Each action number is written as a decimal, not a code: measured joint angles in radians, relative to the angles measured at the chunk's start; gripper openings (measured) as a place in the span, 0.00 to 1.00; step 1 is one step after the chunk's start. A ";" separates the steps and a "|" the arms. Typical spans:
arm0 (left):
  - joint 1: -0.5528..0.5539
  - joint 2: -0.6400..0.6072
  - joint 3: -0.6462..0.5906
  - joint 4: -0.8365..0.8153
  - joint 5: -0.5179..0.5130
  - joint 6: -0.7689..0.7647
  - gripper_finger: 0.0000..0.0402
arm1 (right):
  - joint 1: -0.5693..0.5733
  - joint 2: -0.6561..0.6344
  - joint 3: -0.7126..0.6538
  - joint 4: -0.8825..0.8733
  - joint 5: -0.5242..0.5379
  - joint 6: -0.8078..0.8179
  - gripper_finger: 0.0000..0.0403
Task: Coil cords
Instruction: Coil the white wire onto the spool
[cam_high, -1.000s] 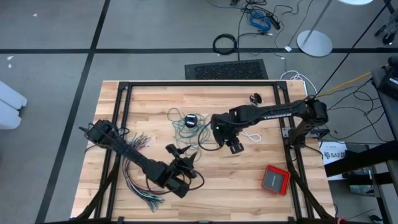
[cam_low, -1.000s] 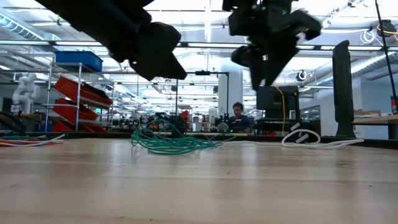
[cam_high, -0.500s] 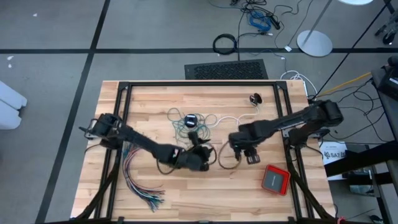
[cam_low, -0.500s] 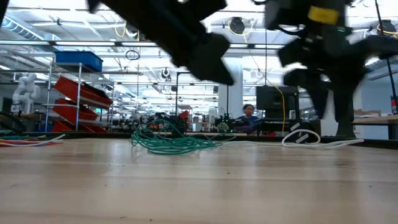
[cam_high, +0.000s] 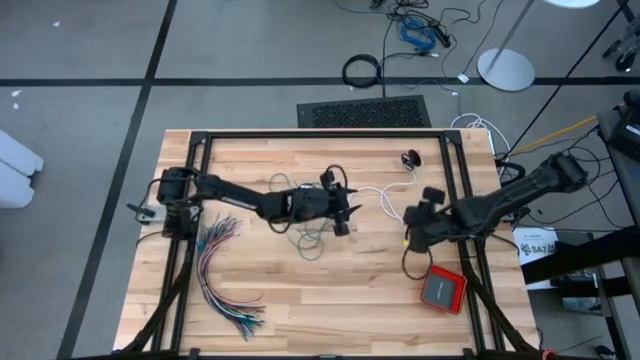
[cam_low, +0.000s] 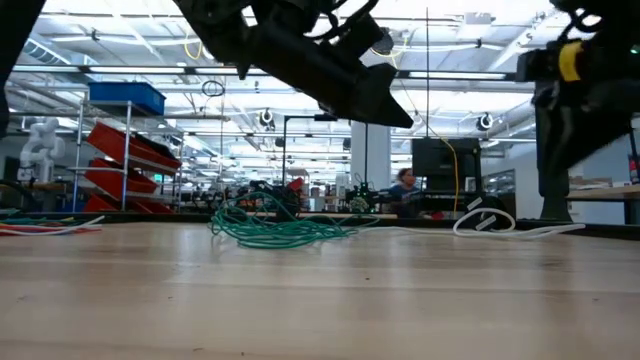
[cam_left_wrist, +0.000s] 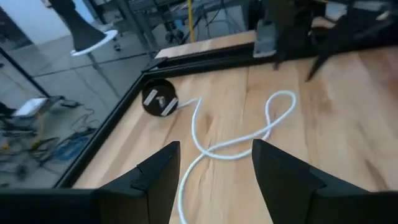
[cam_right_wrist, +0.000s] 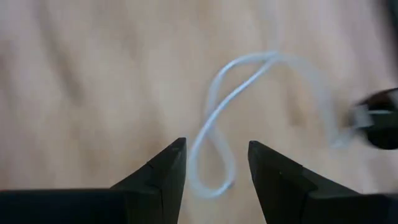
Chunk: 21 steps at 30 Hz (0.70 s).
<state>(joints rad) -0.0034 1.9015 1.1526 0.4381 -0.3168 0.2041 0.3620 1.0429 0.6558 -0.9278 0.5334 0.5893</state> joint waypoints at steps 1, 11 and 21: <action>0.010 0.000 0.000 0.006 0.026 -0.011 0.52 | -0.003 -0.020 0.001 -0.004 0.050 0.022 0.39; 0.029 0.000 0.000 0.006 0.113 -0.034 0.52 | -0.127 -0.101 0.000 -0.040 0.351 0.148 0.39; 0.021 0.013 0.000 0.002 0.234 -0.058 0.52 | -0.384 -0.100 -0.162 0.493 0.132 -0.194 0.39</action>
<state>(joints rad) 0.0173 1.9148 1.1526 0.4405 -0.0831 0.1463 -0.0221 0.9433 0.4935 -0.4352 0.6650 0.3954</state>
